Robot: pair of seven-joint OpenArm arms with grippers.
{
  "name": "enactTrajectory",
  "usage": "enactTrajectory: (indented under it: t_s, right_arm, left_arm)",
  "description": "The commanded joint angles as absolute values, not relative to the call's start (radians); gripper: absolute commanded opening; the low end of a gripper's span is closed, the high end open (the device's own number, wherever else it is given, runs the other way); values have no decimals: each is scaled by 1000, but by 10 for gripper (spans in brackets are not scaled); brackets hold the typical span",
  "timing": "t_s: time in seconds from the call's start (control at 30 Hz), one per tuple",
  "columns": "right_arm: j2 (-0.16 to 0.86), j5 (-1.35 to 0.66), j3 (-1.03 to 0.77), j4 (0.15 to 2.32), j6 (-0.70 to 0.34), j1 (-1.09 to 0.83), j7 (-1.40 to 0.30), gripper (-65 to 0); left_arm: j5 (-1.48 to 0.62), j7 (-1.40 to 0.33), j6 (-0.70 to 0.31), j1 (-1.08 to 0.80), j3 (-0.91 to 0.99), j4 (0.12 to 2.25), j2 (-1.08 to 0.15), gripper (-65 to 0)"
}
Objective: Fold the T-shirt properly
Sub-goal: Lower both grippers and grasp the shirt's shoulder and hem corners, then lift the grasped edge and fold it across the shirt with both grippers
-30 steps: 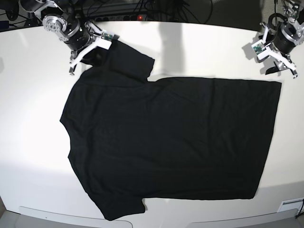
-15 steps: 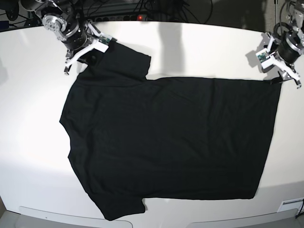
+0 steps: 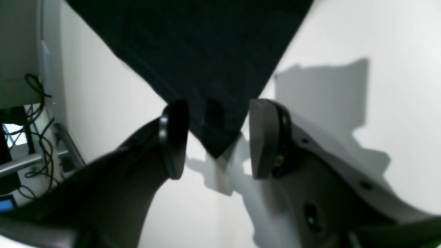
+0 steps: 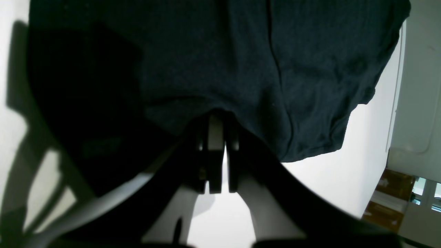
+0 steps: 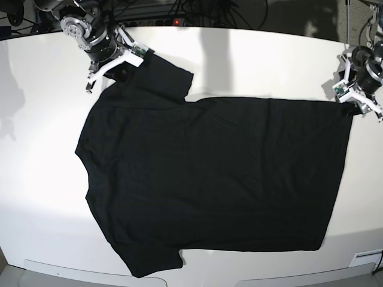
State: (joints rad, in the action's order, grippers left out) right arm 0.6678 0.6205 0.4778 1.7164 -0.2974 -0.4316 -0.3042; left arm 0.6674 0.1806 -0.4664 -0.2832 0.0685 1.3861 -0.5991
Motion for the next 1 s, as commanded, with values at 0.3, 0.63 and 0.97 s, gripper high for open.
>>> enactTrajectory:
  t_s: [0.3,0.63,0.97]
  right_arm:
    - [678,613,472,1728,-307,-433,-371,-650]
    - [679,612,472,1728,-306,-432,-364,-650]
    - [734,546,459,1866,-253,-542,-366,-650]
  left_arm:
    - [733,46,-461,-155,-109,1245,-616,-392]
    - [599,-134,-461,-188,-108,1250,-616,-650]
    - [304,-120,-374,-403,-105,1422,-716,-650]
